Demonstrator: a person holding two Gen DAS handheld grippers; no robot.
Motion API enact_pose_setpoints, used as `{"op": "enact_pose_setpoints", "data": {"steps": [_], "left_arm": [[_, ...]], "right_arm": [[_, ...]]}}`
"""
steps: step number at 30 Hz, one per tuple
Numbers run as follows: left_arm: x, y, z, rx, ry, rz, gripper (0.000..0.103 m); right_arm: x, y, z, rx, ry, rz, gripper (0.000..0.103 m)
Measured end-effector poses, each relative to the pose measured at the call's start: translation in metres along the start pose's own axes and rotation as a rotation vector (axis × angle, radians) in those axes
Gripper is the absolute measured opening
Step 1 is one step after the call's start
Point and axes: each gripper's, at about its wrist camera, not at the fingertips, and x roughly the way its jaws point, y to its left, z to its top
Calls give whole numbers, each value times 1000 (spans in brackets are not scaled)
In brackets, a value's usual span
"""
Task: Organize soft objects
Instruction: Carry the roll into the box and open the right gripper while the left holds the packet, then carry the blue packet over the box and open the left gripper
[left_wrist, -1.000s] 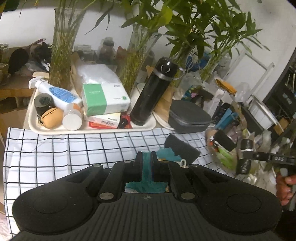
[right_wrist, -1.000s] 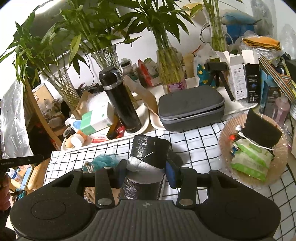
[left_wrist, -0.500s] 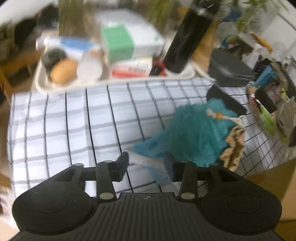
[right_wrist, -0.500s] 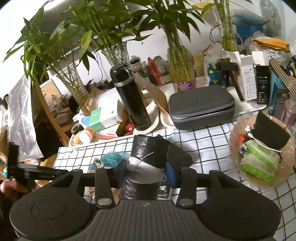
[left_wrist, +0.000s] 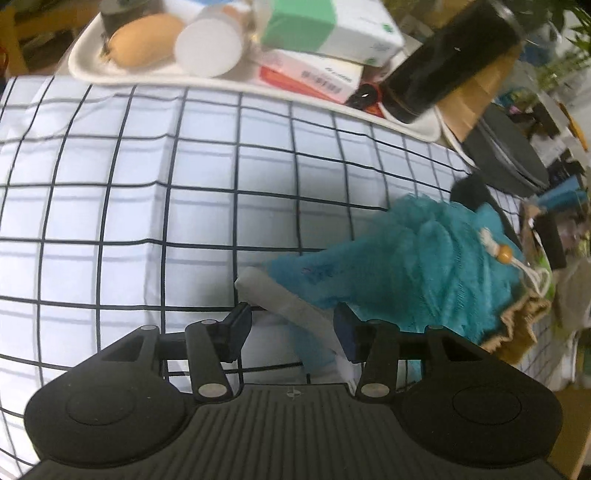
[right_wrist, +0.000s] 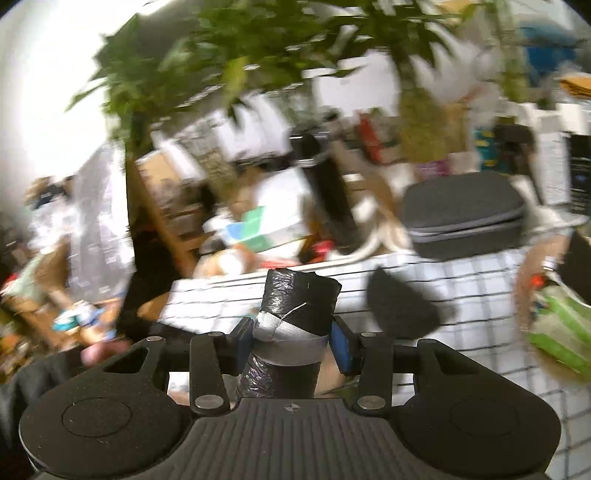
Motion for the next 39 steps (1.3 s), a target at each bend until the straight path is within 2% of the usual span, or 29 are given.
{"op": "enact_pose_setpoints", "data": {"steps": [5,7,8,10,13,32,33,34,36,39], "left_arm": [[0,3,1,-36,-27,-13,43],[1,5,0,-48,-33,-6,25],[1,5,0,-50,-34,-5,22],[-1,4,-1,-38,-49,7,8],[-6,1,-1,-11,-68,25,5],[-76,-33,-3,182,-324,36,2],[-81,-36,-5,196,-342,39,2],[-85,-38,-7,206,-358,37,2],[-93,-42,-12,231,-382,47,2],[-105,-49,-20,268,-422,49,2]], "right_arm": [[3,28,-8,-154,64,125,47],[6,39,-13,-205,99,164,47],[8,43,-16,-226,115,174,47],[11,51,-20,-264,146,180,47],[15,57,-27,-300,180,174,47],[34,76,-55,-458,362,169,49],[36,77,-57,-467,372,164,52],[37,79,-59,-476,380,162,62],[36,80,-62,-489,381,166,75],[36,80,-64,-484,378,151,82]]}}
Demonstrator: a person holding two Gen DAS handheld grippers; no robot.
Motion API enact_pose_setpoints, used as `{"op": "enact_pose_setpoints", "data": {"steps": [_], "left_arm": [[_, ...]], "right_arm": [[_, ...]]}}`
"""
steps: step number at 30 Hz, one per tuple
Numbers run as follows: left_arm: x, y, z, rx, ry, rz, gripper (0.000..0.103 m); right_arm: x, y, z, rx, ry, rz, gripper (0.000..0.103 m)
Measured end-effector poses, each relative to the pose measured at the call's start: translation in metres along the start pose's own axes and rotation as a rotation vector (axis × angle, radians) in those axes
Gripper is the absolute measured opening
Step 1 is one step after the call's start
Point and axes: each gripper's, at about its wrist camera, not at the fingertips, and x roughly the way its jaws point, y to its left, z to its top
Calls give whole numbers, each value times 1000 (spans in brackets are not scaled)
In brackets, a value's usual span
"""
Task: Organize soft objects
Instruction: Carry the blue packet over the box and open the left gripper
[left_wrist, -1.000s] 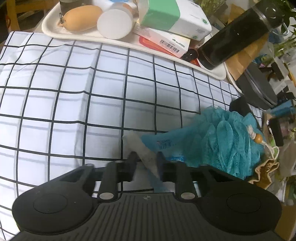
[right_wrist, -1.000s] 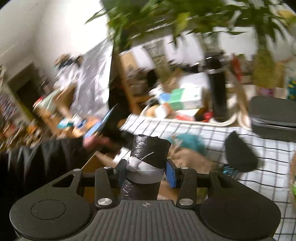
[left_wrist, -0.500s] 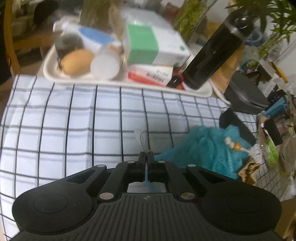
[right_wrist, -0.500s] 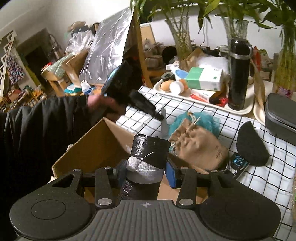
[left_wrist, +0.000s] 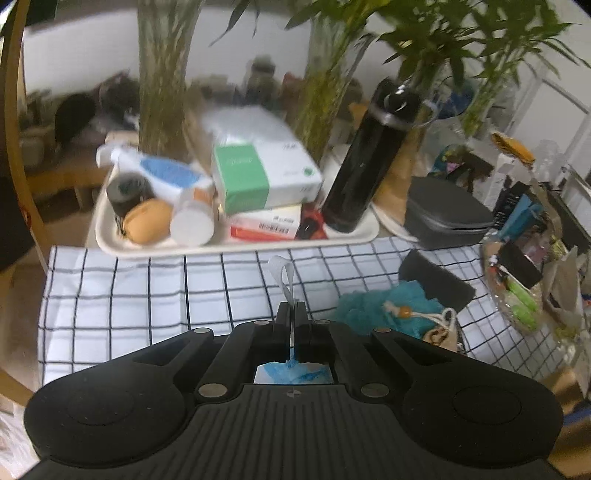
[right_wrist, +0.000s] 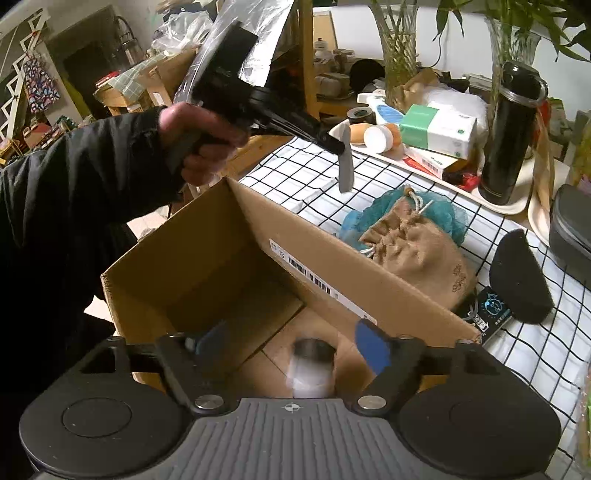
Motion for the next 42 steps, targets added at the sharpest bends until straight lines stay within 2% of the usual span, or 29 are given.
{"op": "enact_pose_setpoints", "data": {"steps": [6,23,33,42], "left_arm": [[-34,-4,-6,13,-84,10,2],[-130,-17,-42,-29,-267,-155,2],[-153,-41,-61,42,-231,-209,2],[-147,-65,-80,155,-129,-224,2]], "right_arm": [[-6,3,-4,24,-27,-59,94],[-25,14,-5,67,-151,-171,100],[-46,13,-8,102,-277,-197,103],[-52,0,-7,176,-325,-303,103]]}}
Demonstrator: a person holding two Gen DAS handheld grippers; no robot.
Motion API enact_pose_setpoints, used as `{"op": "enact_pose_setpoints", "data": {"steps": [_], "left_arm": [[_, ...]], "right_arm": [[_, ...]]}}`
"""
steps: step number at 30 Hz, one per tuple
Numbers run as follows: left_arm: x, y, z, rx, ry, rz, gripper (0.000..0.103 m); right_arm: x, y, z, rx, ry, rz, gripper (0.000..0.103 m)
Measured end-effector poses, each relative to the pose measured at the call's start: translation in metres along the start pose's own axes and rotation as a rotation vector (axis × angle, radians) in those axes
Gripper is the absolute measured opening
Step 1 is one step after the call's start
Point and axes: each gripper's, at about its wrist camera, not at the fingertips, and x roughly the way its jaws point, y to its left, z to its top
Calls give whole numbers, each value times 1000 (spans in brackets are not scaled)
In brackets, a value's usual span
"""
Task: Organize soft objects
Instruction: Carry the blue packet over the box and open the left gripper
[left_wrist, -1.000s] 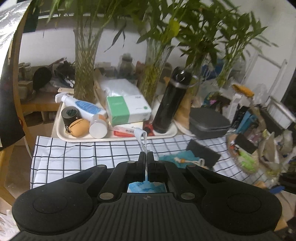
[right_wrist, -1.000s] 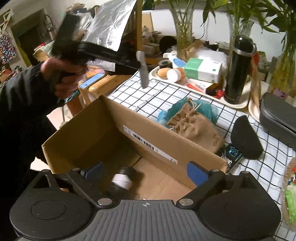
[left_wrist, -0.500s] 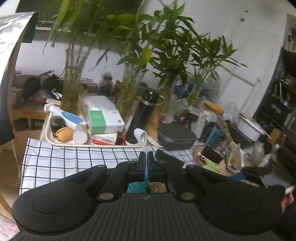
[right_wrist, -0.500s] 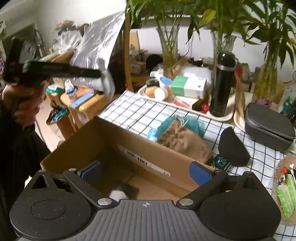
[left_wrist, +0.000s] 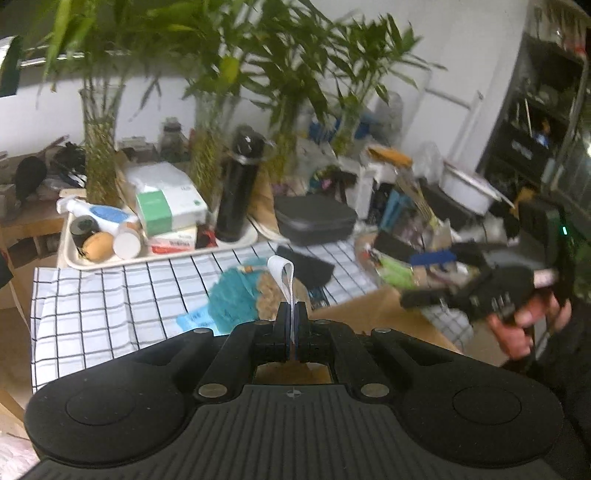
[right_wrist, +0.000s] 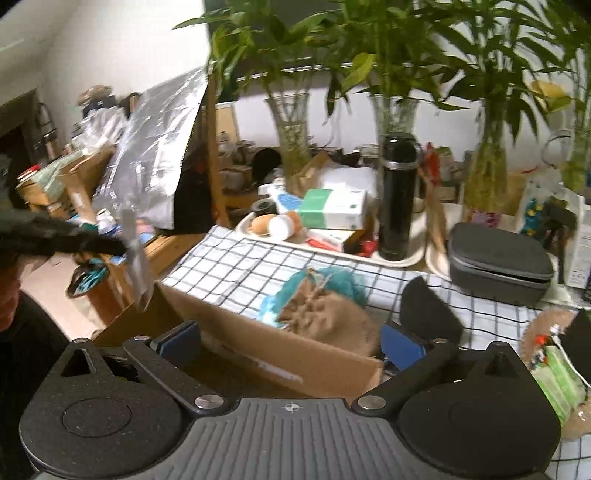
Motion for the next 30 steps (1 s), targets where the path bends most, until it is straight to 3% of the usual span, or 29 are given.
{"op": "enact_pose_setpoints", "data": {"steps": [11,26,27,28,30], "left_arm": [[6,-13,-10,66,104,34,2],[28,-17,-21,134,343,174,5],[29,-17,-21,136,348,190,12],[29,-17,-21,135,348,199,27],[28,-17,-21,129,340,188,41]], "right_arm": [[-3,-15,0,66,-21,-77,103],[-3,-16,1,81,-21,-67,103],[-3,-16,1,82,-22,-64,103],[-3,-16,1,83,-23,-61,103],[-2,-16,1,83,-21,-63,103]]}}
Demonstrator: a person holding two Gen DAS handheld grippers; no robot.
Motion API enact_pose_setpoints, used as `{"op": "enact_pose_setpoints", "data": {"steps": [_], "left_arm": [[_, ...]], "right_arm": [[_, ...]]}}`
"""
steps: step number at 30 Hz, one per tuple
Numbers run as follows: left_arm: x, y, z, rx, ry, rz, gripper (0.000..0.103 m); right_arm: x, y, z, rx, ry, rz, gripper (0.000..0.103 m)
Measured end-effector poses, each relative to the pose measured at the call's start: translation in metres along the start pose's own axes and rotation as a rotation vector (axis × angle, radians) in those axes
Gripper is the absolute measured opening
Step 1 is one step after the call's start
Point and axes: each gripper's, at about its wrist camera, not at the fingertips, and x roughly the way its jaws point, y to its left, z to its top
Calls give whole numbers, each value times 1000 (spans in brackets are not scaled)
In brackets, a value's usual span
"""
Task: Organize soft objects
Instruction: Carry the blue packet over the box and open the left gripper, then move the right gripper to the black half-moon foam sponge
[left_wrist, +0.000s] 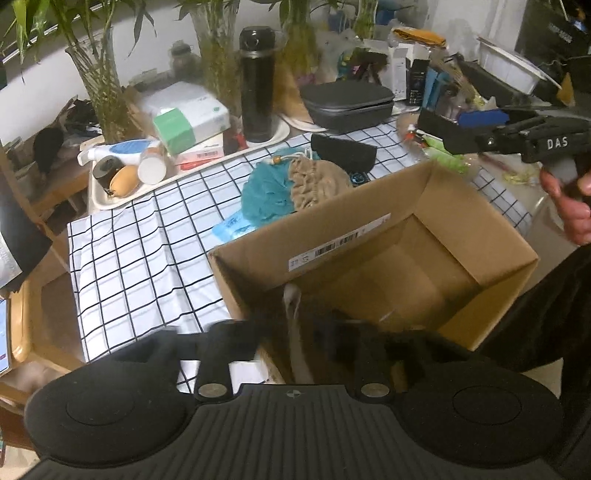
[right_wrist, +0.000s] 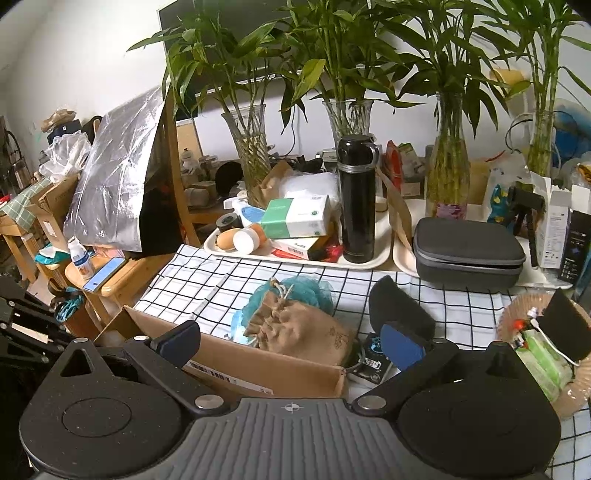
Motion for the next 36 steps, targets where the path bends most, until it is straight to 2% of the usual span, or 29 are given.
{"op": "enact_pose_setpoints", "data": {"steps": [3,8,10,12,23,29,36], "left_arm": [[0,-2,2,1,-4,-6,50],[-1,-2,7,-11,-16,10,51],[-3,1,9,-26,-33,12,59],[-5,4,11,-41,-63,17,61],[4,37,25,-152,-102,44,62],[8,48,33,-147,-157,71,62],[26,61,42,-167,-192,44,62]], "right_arm": [[1,0,0,2,6,-6,103],[2,-2,-1,11,12,-15,103],[3,-3,-2,14,18,-22,103],[5,-4,-2,16,24,-32,103],[18,-9,0,34,45,-84,103],[29,-16,-1,57,69,-132,103],[43,-29,-1,92,86,-194,103]]}}
